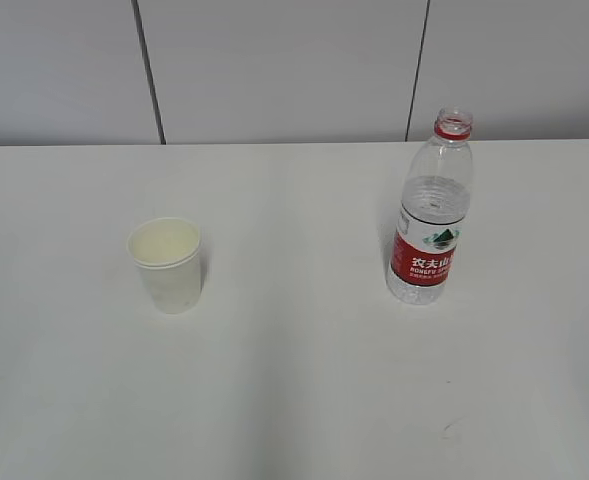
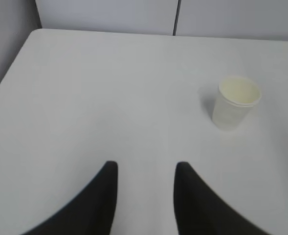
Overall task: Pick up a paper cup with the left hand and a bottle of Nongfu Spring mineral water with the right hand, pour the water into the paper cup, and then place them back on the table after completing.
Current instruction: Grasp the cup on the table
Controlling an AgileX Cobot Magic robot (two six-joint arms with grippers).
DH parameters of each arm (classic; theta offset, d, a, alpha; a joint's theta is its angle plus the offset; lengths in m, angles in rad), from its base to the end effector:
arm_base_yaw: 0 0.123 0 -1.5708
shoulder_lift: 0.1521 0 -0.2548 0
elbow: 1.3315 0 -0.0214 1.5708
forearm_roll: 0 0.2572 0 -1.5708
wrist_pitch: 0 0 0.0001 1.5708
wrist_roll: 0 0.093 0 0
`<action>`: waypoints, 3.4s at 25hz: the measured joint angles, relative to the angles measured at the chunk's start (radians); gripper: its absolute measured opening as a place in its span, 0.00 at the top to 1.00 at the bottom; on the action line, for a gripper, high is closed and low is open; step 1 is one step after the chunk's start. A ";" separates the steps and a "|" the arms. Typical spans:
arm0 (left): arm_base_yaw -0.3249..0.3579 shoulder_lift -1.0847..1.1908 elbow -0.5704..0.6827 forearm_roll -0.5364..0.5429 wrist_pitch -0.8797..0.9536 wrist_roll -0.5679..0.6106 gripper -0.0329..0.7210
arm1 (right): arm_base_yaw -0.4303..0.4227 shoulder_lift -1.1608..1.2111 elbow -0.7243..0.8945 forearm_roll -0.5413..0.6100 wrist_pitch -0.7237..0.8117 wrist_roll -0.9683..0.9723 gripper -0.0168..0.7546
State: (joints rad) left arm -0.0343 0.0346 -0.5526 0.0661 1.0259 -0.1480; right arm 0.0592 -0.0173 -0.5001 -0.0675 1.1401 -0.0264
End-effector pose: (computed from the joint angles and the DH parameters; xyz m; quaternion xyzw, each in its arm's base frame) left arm 0.0339 0.0041 0.2963 -0.0486 0.8373 -0.0166 0.5443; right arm 0.0271 -0.0041 0.2737 -0.0342 0.8678 -0.0255 0.4950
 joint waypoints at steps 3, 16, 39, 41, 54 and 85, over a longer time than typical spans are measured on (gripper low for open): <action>0.000 0.106 -0.007 -0.015 -0.091 0.000 0.63 | 0.000 0.032 -0.024 -0.002 -0.058 0.000 0.28; -0.003 0.595 -0.007 -0.038 -0.627 0.000 0.63 | 0.000 0.515 -0.042 -0.002 -0.672 0.001 0.28; -0.093 1.204 0.425 0.083 -1.852 0.000 0.63 | 0.000 0.875 0.326 0.047 -1.534 0.001 0.28; -0.094 1.283 0.435 0.110 -1.950 0.000 0.63 | 0.000 0.891 0.330 0.047 -1.564 0.001 0.29; -0.094 1.725 0.430 0.228 -2.163 0.000 0.63 | 0.000 1.064 0.331 0.049 -1.791 0.051 0.28; -0.261 2.076 -0.003 0.253 -2.169 0.000 0.15 | 0.000 1.136 0.331 0.049 -1.987 0.057 0.28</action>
State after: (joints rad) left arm -0.2952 2.1104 -0.5557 0.3188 -1.1432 -0.1480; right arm 0.0592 1.1190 -0.1695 -0.0190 -0.8467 0.0302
